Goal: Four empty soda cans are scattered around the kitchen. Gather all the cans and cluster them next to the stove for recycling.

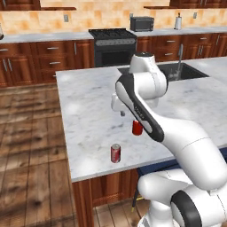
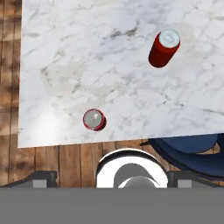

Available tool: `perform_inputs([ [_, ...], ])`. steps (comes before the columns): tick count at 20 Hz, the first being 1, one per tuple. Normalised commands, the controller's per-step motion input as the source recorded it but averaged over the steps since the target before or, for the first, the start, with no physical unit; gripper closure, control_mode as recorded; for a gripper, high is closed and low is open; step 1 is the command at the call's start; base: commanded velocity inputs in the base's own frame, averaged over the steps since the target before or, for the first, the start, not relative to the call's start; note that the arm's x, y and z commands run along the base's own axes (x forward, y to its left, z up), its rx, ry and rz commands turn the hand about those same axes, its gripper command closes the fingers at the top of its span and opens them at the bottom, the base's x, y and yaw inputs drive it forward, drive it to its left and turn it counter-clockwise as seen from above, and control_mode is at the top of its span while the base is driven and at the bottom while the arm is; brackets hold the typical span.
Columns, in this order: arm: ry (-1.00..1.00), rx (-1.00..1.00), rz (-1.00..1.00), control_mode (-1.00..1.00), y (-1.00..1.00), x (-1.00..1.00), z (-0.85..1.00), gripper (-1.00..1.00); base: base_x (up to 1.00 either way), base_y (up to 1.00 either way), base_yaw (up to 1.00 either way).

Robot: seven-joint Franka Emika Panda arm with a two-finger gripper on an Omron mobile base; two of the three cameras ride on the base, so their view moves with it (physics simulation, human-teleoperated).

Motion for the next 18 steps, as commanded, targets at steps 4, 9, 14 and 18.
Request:
perform_inputs([
  [4, -0.10, 0.05, 0.10, -1.00, 0.27, -0.04, -0.26, -1.00, 0.00, 0.00, 0.00],
  [9, -0.02, 0.13, 0.15, -1.00, 0.10, -0.14, -0.03, -1.00, 0.00, 0.00, 0.00],
  [14, 0.00, -0.03, 0.07, -1.00, 0.00, 0.02, -0.37, -1.00, 0.00, 0.00, 0.00],
  [18, 0.02, -0.13, 0.04, -1.00, 0.08, 0.11, -0.02, -1.00, 0.00, 0.00, 0.00],
])
